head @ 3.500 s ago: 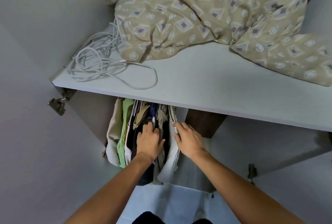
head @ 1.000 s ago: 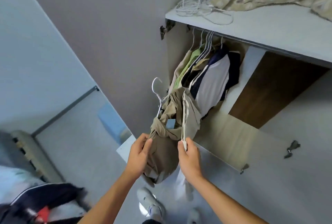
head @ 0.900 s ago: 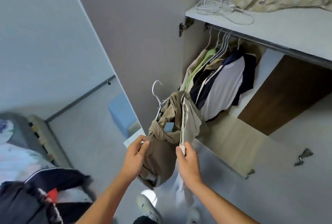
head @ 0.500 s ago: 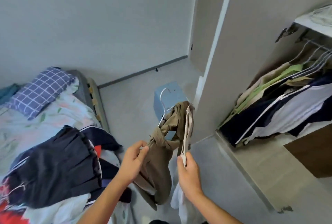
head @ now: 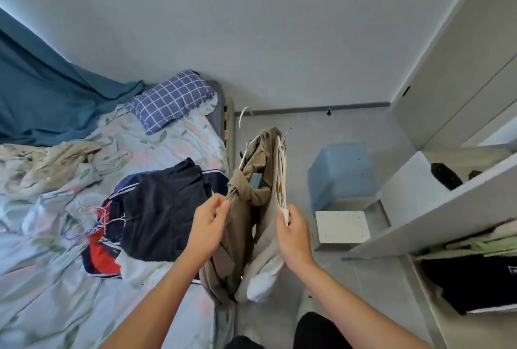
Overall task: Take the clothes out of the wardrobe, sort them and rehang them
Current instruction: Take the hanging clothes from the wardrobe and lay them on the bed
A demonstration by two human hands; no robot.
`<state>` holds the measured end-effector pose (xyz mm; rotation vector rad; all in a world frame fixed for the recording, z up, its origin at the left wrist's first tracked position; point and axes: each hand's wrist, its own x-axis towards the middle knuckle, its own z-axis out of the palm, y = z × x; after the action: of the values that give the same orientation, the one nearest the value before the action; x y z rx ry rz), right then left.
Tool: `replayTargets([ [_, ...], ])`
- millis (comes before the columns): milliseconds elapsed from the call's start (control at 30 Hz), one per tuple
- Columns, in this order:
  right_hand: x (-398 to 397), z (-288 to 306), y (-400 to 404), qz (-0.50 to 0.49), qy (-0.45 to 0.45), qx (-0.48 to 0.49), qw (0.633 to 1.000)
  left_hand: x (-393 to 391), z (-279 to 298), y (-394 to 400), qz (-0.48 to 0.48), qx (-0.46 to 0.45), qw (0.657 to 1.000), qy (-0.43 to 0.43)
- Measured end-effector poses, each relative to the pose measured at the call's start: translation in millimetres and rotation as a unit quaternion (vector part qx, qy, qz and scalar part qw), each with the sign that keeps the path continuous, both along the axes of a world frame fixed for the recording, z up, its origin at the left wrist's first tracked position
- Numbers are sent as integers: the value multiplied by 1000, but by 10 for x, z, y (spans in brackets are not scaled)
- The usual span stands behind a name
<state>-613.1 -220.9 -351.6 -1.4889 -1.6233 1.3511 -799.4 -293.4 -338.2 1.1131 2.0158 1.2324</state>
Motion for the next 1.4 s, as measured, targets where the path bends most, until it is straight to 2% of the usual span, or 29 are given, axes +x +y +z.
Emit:
replayTargets([
  [400,-846,-23,1584,135,27,19,990,-485,-7,1147,159,8,987,10],
  [567,-1291,-54,1898,186,19,21,982,-773,-62,1274,223,-1,974,35],
  [833,-2291,-390,1747,258,-10,33,966,-1519,-495,891,285,-19,958,35],
  [933,-2729,-519,1589,278,-18,46,959,-1846,-762,652,301,-57,951,36],
  [1167,-3879,-992,994,343,-55,50,936,-2715,-1249,-135,381,-123,916,34],
  [1400,-4640,-1411,471,377,-73,70,920,-3328,-1725,-742,431,-177,882,72],
])
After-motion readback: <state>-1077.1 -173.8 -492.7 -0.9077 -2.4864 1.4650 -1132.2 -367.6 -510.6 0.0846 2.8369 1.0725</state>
